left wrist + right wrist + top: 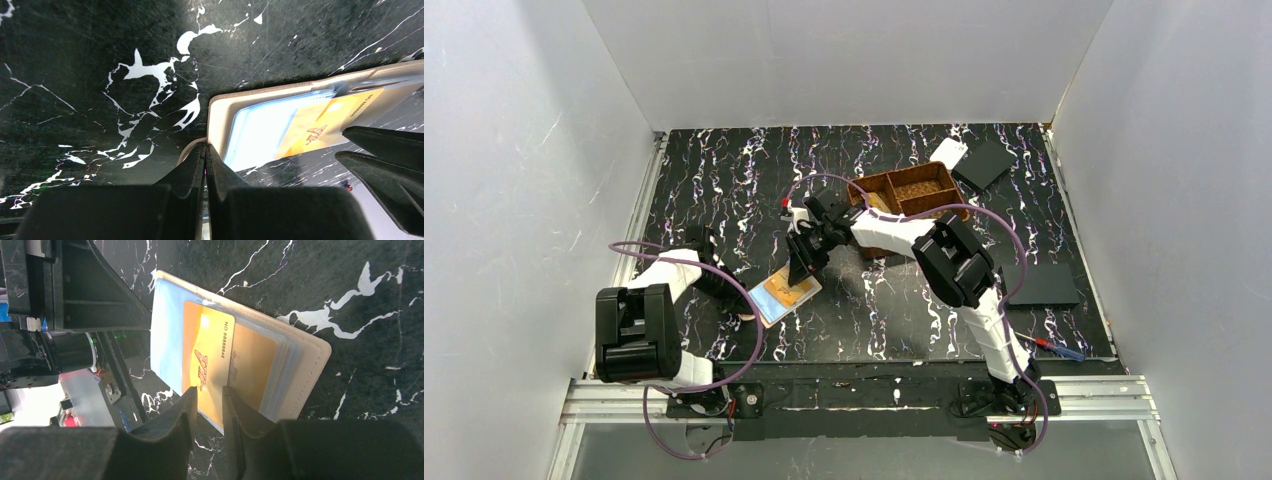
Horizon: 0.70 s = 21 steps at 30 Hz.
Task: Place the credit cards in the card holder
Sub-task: Insert the credit card into the card holder.
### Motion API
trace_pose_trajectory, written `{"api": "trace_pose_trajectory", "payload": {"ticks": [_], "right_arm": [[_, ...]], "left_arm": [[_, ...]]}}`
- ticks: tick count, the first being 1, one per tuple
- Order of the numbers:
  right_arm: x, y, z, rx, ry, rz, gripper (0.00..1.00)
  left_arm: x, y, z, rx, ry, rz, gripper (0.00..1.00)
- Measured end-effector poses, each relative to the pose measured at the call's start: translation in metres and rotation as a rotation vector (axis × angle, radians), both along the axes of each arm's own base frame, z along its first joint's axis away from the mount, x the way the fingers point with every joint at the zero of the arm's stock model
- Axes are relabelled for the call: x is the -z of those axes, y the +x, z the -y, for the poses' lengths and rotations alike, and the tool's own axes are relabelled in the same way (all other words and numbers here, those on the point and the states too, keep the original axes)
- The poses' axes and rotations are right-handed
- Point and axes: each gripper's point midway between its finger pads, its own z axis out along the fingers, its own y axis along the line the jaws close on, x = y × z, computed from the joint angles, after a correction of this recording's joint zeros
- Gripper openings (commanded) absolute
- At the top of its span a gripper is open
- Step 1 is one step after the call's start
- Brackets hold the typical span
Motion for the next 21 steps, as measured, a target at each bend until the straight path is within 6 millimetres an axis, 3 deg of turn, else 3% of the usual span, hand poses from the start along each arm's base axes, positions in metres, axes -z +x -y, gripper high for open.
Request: {"api": "trace_pose_trajectory", "payload": {"ticks": [6, 16, 21], "right_arm": [[0.001, 0.0, -0.004, 0.011, 0.015, -0.023, 0.25], [-0.006, -0.007, -0.016, 0.015, 0.065, -0.068, 0.25], [-0.004, -0.015, -0.019, 0.013, 0.061, -0.082, 0.38]], "left_arm": [[0.0, 0.0, 0.0, -0.005, -0.006, 0.0, 0.0], [0.0, 0.0, 0.001, -0.008, -0.016, 0.002, 0.0], [0.0, 0.0, 0.002, -0.008, -0.018, 0.003, 0.0]]}}
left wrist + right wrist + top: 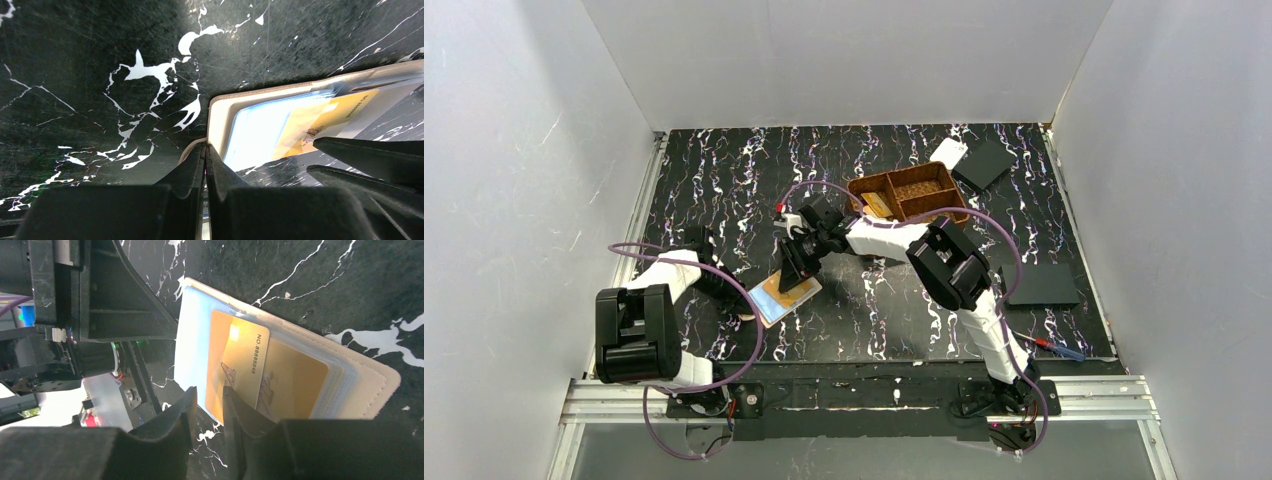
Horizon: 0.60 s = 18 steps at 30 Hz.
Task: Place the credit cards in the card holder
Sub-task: Insert the credit card into the card holder.
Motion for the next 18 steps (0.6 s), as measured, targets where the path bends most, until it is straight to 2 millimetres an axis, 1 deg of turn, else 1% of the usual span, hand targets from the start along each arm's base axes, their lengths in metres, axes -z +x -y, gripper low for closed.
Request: {"api": "trace_pose_trajectory", "payload": {"ticks": [4, 7, 13, 18], "right_arm": [[0.005, -0.001, 0.004, -0.007, -0.033, 0.019, 0.45], [0.0, 0.0, 0.01, -0.011, -0.056, 0.052, 0.47], [-0.006, 0.009, 0.022, 0.0, -0.084, 0.098, 0.47], [-0.003, 0.015, 0.028, 0.009, -0.103, 0.109, 0.47]], "left_arm": [[0.0, 0.0, 0.0, 0.0, 0.0, 0.005, 0.0], [0.0, 0.0, 0.0, 0.0, 0.0, 0.007, 0.0], [0.0, 0.0, 0.0, 0.0, 0.0, 0.008, 0.0], [0.0, 0.0, 0.0, 0.0, 0.0, 0.008, 0.0]]}}
